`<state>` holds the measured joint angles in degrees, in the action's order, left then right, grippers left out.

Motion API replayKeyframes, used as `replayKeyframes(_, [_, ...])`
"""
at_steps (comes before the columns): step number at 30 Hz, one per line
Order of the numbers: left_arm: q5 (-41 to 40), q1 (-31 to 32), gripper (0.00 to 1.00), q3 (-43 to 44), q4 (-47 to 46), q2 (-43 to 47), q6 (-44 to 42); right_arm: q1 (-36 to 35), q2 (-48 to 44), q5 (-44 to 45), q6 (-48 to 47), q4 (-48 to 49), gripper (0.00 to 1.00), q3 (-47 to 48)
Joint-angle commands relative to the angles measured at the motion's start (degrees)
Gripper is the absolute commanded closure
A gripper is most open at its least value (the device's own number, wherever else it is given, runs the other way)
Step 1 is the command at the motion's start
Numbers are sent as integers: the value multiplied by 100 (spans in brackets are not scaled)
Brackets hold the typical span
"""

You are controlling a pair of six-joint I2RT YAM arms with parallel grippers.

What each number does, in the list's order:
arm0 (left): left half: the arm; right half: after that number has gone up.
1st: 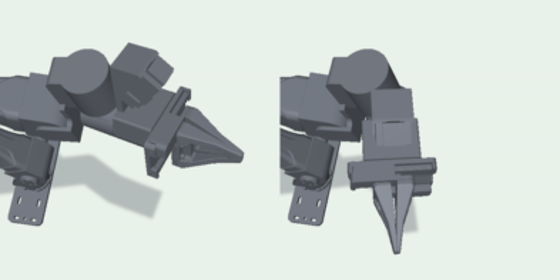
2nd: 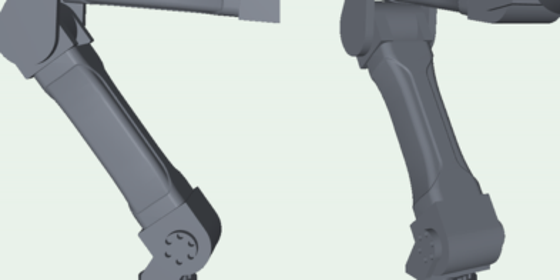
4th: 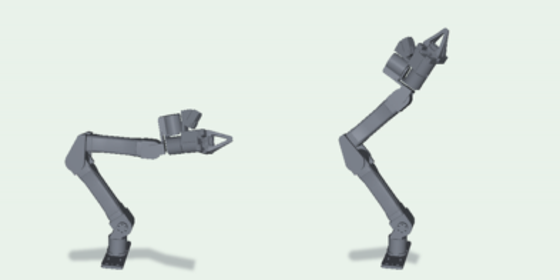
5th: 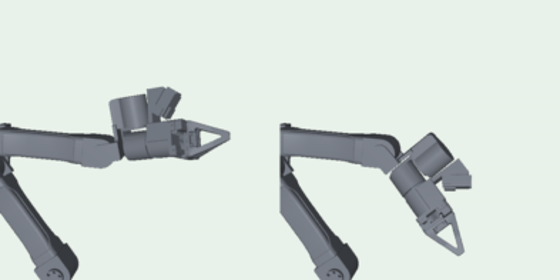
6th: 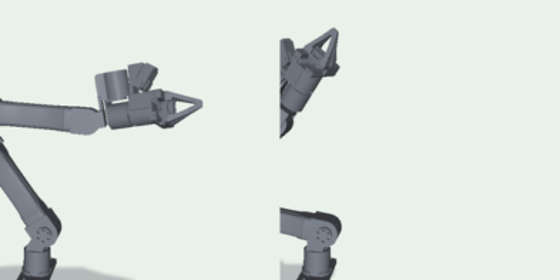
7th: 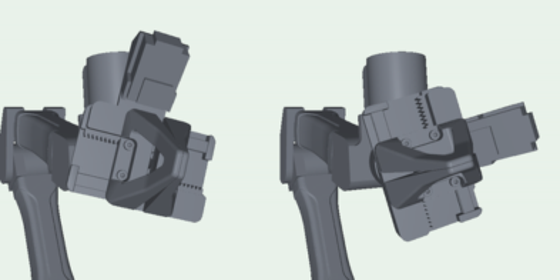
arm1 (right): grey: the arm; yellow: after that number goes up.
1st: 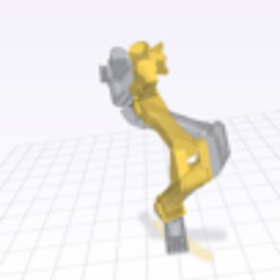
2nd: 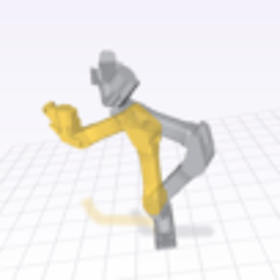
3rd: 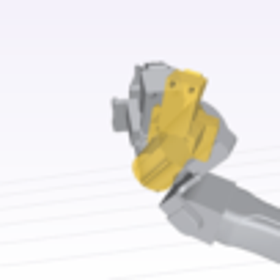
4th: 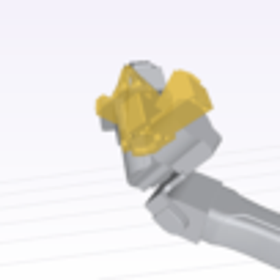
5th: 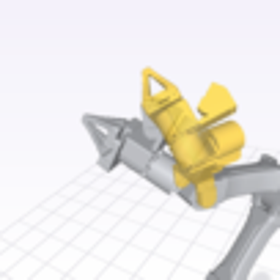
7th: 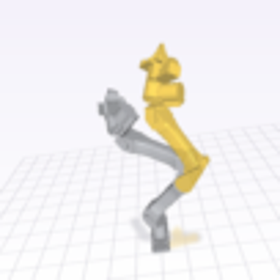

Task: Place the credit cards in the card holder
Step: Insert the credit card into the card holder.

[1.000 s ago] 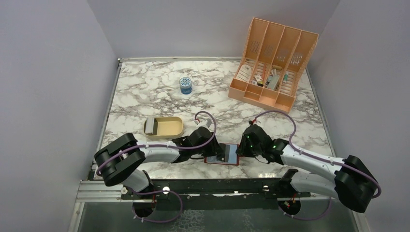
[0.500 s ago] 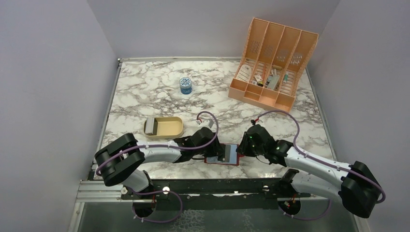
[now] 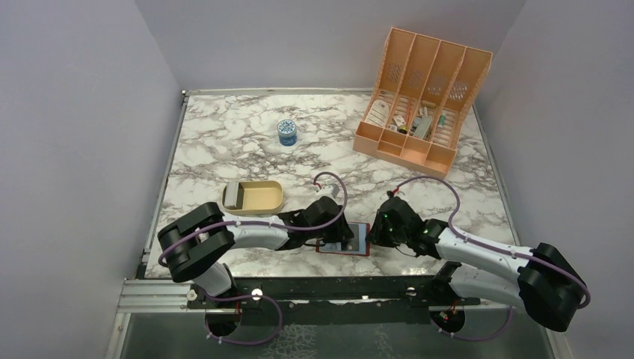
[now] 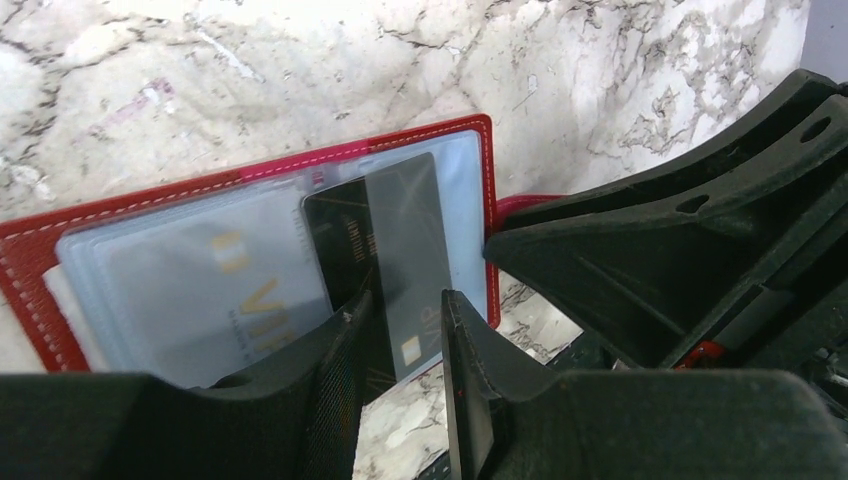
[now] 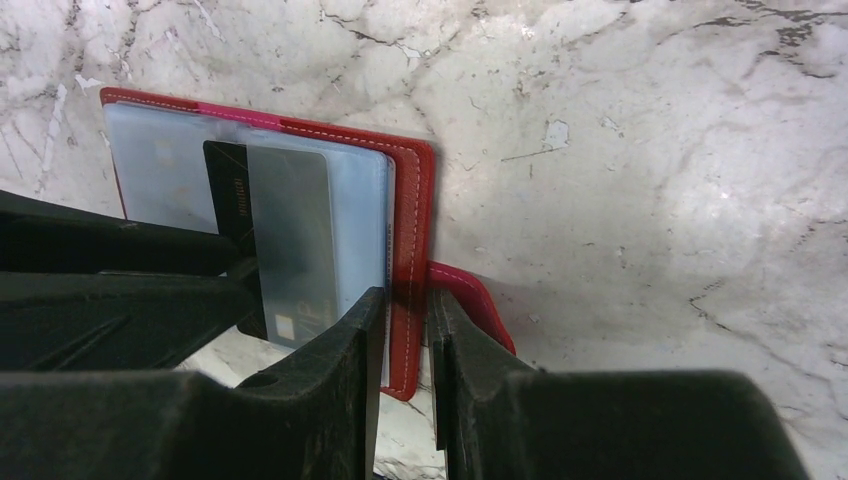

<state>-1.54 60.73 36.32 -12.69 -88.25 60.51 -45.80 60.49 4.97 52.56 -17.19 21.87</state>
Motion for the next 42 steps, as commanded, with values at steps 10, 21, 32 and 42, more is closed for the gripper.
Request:
replayKeyframes(10, [-142, 115, 62, 283, 60, 24, -286, -34, 6, -102, 47, 225, 78, -25])
replayKeyframes(21, [-470, 112, 55, 324, 529, 220, -435, -34, 16, -85, 36, 199, 78, -42])
replayKeyframes(32, [-520, 115, 54, 301, 564, 93, -402, -34, -2, -87, 44, 206, 78, -47])
replayKeyframes(42, [-73, 121, 62, 401, 92, -229, -304, -34, 7, -101, 32, 262, 78, -65])
